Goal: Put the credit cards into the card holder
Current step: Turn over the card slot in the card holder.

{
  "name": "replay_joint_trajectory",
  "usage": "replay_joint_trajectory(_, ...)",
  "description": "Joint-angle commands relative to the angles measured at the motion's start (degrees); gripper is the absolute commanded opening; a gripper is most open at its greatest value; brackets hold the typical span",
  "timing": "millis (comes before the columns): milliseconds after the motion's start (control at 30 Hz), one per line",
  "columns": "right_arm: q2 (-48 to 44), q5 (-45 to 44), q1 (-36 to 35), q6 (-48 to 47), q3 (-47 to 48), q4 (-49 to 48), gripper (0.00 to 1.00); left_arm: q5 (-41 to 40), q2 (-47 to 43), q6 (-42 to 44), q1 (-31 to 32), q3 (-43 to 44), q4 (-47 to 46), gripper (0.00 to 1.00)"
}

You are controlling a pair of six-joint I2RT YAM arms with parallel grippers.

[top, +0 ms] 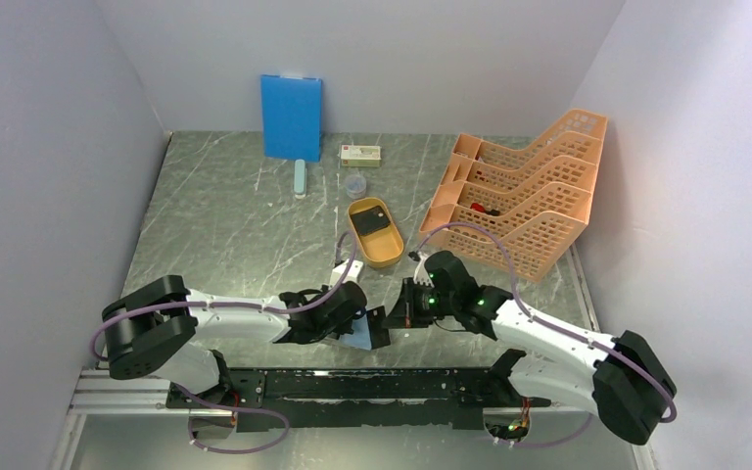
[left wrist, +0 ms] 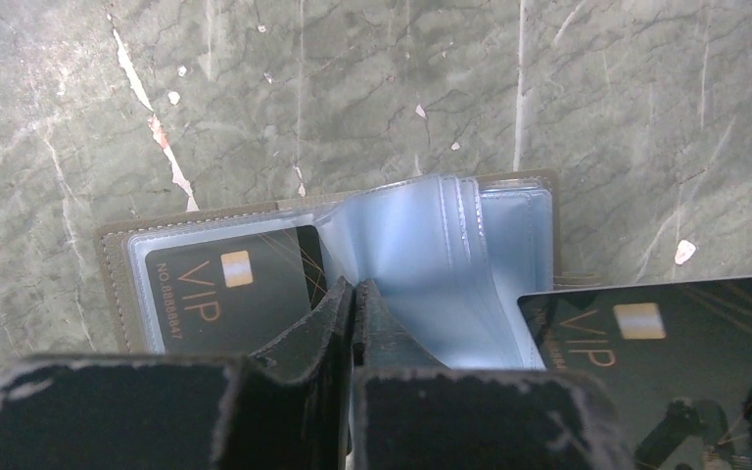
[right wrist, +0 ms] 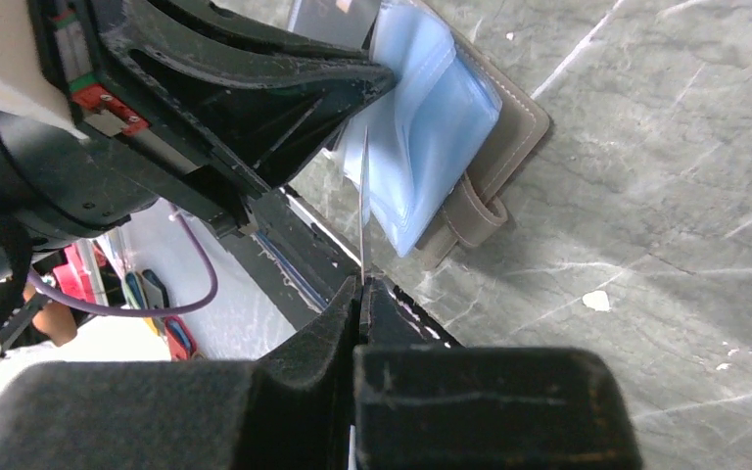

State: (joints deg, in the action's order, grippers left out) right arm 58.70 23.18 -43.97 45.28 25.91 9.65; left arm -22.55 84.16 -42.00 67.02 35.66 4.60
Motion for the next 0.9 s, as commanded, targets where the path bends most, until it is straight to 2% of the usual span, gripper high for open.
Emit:
replay_joint_trajectory(0,2.64,2.41,-0.91,0.64,0.28,-2.56,0.00,2.16,1.32,-1.22,0.66,-2.52,2.92,0.05)
replay_joint_trajectory(333,6.45,2.49,-1.29,2.75,-0.69,-6.13,0.00,2.55,1.01,-1.68,0.70,-2.96,2.61,0.05)
replay_joint_trajectory(867,6.16,-1.01,-1.34,2.39,-0.20,-2.97,0.00,2.33,0.48,-2.30,0.68,-3.67,2.44,0.05)
